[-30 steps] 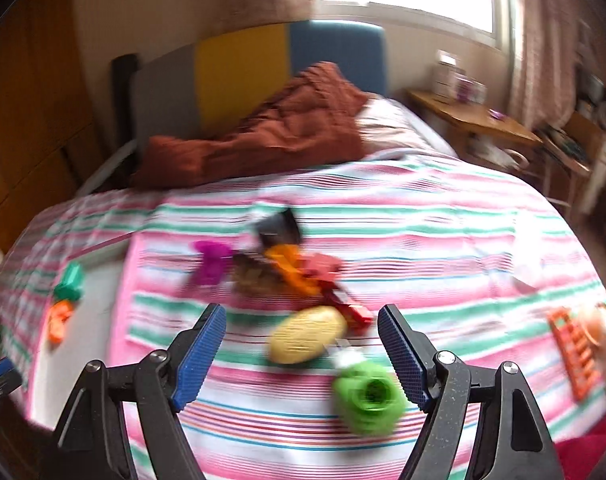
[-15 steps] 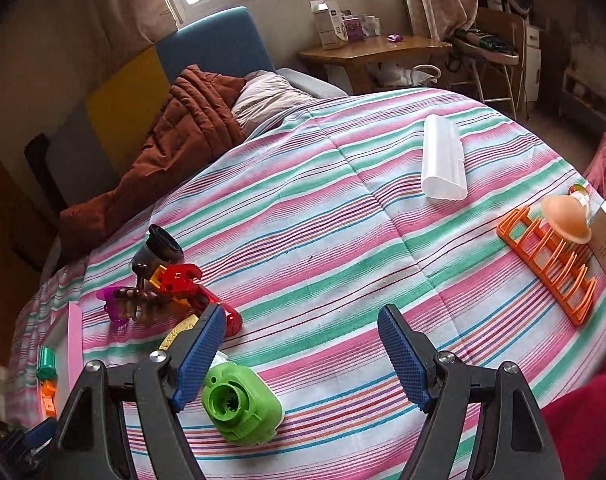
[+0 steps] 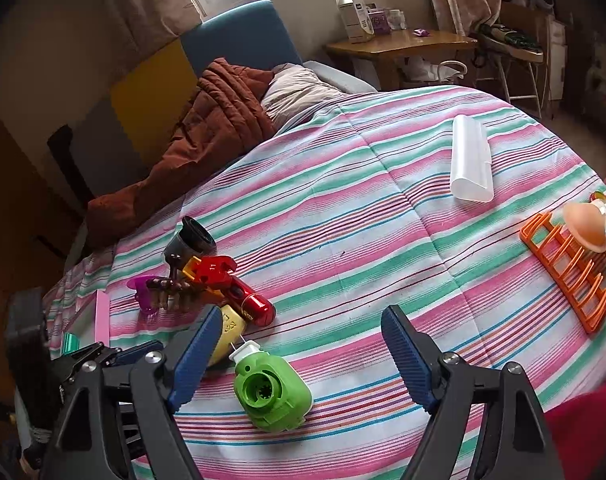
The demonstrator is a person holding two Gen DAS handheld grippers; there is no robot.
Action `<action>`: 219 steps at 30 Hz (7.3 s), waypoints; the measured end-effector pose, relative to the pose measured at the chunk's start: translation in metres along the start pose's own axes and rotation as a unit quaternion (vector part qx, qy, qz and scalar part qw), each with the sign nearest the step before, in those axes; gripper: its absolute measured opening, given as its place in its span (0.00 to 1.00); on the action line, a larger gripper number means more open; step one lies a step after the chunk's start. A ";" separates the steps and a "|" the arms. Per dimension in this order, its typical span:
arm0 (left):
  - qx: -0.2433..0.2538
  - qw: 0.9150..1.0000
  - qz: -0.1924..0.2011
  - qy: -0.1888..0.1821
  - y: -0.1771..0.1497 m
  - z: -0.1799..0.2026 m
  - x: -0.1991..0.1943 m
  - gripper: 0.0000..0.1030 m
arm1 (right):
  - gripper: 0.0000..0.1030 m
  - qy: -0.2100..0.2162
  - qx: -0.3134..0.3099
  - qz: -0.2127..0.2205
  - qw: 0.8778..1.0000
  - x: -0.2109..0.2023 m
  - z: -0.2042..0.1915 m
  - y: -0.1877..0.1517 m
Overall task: Organize rigid objects
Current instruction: 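Move the left gripper toward the yellow oval block, then grasp the yellow oval block with the left gripper while the right gripper grasps the green plug device, then carry the yellow block into the tray and open the left gripper, then lift the green plug device with the right gripper toward the tray, then lower the green plug device into the tray and open the right gripper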
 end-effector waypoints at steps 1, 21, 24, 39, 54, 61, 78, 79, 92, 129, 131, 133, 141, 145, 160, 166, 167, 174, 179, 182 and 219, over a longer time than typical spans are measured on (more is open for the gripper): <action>0.007 1.000 -0.005 0.001 0.001 0.000 0.006 0.54 | 0.80 0.000 0.004 -0.001 1.000 0.000 0.001 0.000; -0.021 1.000 -0.009 0.009 -0.014 -0.009 0.028 0.43 | 0.80 0.022 0.010 -0.026 0.999 0.008 0.002 -0.004; -0.032 0.999 -0.004 0.031 -0.034 -0.007 0.007 0.43 | 0.80 0.044 -0.012 -0.050 0.998 0.013 -0.013 -0.016; -0.105 0.991 0.035 0.073 -0.087 -0.012 -0.052 0.43 | 0.80 0.043 -0.165 -0.120 0.978 0.045 -0.047 -0.075; -0.126 0.986 0.067 0.085 -0.087 -0.018 -0.088 0.43 | 0.53 0.011 -0.218 -0.139 0.966 0.063 -0.045 -0.094; -0.155 0.977 0.095 0.110 -0.083 -0.038 -0.130 0.43 | 0.53 0.011 -0.226 -0.131 0.965 0.066 -0.044 -0.095; -0.251 0.932 0.095 0.244 -0.142 -0.145 -0.205 0.43 | 0.51 0.003 -0.253 -0.110 0.961 0.070 -0.045 -0.094; -0.261 0.928 0.090 0.252 -0.150 -0.154 -0.206 0.43 | 0.51 0.003 -0.254 -0.109 0.961 0.069 -0.045 -0.094; -0.321 0.903 0.058 0.279 -0.192 -0.203 -0.202 0.43 | 0.51 0.000 -0.255 -0.104 0.961 0.064 -0.046 -0.097; -0.268 0.899 0.092 0.333 -0.178 -0.198 -0.230 0.46 | 0.51 -0.006 -0.261 -0.099 0.960 0.062 -0.045 -0.096; -0.264 0.899 0.098 0.337 -0.176 -0.195 -0.237 0.46 | 0.51 -0.006 -0.262 -0.098 0.960 0.062 -0.046 -0.096; -0.258 0.899 0.101 0.340 -0.175 -0.192 -0.241 0.46 | 0.51 -0.006 -0.261 -0.098 0.960 0.062 -0.046 -0.096; -0.255 0.898 0.106 0.341 -0.177 -0.184 -0.251 0.46 | 0.51 -0.009 -0.261 -0.093 0.961 0.060 -0.046 -0.097; -0.259 0.898 0.107 0.340 -0.179 -0.183 -0.255 0.46 | 0.51 -0.010 -0.261 -0.091 0.961 0.060 -0.047 -0.098; -0.271 0.896 0.107 0.335 -0.189 -0.179 -0.258 0.46 | 0.51 -0.016 -0.263 -0.081 0.961 0.056 -0.047 -0.099; -0.278 0.894 0.110 0.333 -0.194 -0.182 -0.261 0.46 | 0.51 -0.027 -0.259 -0.081 0.962 0.054 -0.048 -0.099; -0.279 0.894 0.110 0.333 -0.196 -0.183 -0.261 0.46 | 0.51 -0.027 -0.254 -0.083 0.963 0.053 -0.049 -0.100; -0.293 0.890 0.110 0.333 -0.205 -0.188 -0.265 0.46 | 0.51 -0.007 -0.238 -0.096 0.966 0.041 -0.063 -0.112; -0.299 0.887 0.109 0.334 -0.212 -0.189 -0.267 0.46 | 0.51 0.014 -0.218 -0.105 0.970 0.034 -0.077 -0.120; -0.303 0.885 0.109 0.335 -0.215 -0.191 -0.270 0.46 | 0.51 0.031 -0.209 -0.091 0.973 0.026 -0.092 -0.115; -0.350 0.852 0.110 0.373 -0.254 -0.227 -0.297 0.46 | 0.52 0.257 -0.279 -0.192 0.905 -0.002 -0.372 -0.271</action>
Point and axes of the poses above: each gripper's, at about its wrist camera, not at the fingertips, and x roughly the way its jaws point, z to its right, y to its top, the point moved 7 cm from there along x, roughly the way its jaws point, and after that the axes turned 15 degrees about z, right-handed, at the moved point
